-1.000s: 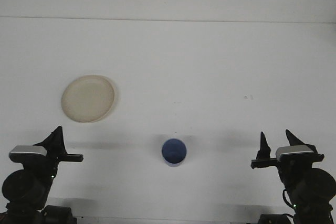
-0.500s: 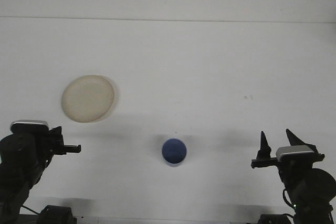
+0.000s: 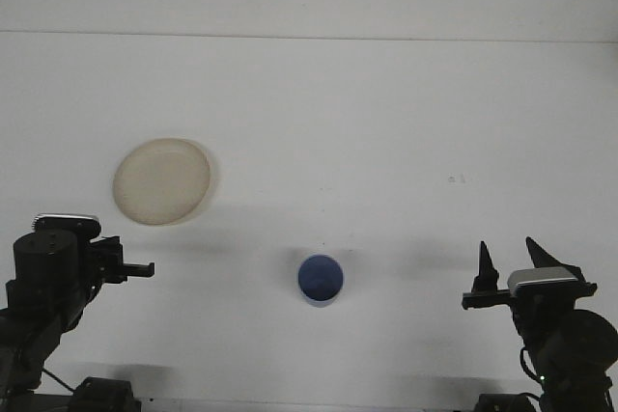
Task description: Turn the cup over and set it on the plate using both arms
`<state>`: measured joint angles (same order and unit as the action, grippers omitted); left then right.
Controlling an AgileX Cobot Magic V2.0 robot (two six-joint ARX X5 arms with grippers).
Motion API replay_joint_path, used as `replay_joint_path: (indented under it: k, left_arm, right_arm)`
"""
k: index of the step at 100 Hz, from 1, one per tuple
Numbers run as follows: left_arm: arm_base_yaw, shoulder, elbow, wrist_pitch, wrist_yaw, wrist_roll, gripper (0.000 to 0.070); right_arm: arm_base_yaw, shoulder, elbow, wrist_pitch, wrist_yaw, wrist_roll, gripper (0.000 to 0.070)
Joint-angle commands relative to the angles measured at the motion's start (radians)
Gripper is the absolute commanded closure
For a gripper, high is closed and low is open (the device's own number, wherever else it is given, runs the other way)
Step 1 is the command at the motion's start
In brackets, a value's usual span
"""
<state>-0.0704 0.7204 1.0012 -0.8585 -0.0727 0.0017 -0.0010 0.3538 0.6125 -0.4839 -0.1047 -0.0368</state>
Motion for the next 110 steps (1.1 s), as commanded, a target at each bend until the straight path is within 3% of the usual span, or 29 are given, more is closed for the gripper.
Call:
replay_joint_path:
  k: [1,14,24,55,85,110]
  left_arm:
    - [-0.002,0.004,0.017,0.005,-0.002,-0.002,0.0636]
    - [-0.002,0.004,0.017,-0.002,-0.002,-0.021,0.0395]
    - [-0.002,0.004,0.017,-0.008,-0.002,-0.021,0.0303]
    - [-0.004,0.055,0.072,-0.106,0.008,-0.025,0.0299]
    - [-0.104,0.249,0.268,-0.196,0.231,-0.085,0.0321]
    - [-0.309,0.431,0.353,-0.180,0.238,-0.110,0.0320]
  right_arm:
    - [0.001,-0.001,0.009,0.011,0.001,0.011,0.0215]
    - [0.001,-0.002,0.009,0.011,0.001,0.011,0.0215]
    - [0.001,-0.001,0.009,0.011,0.001,0.011,0.0215]
    - [0.001,-0.001,0.009,0.011,0.001,0.011,0.0215]
    - [0.001,-0.001,0.009,0.011,0.001,0.011,0.0215]
    - [0.001,-0.001,0.009,0.011,0.001,0.011,0.0215]
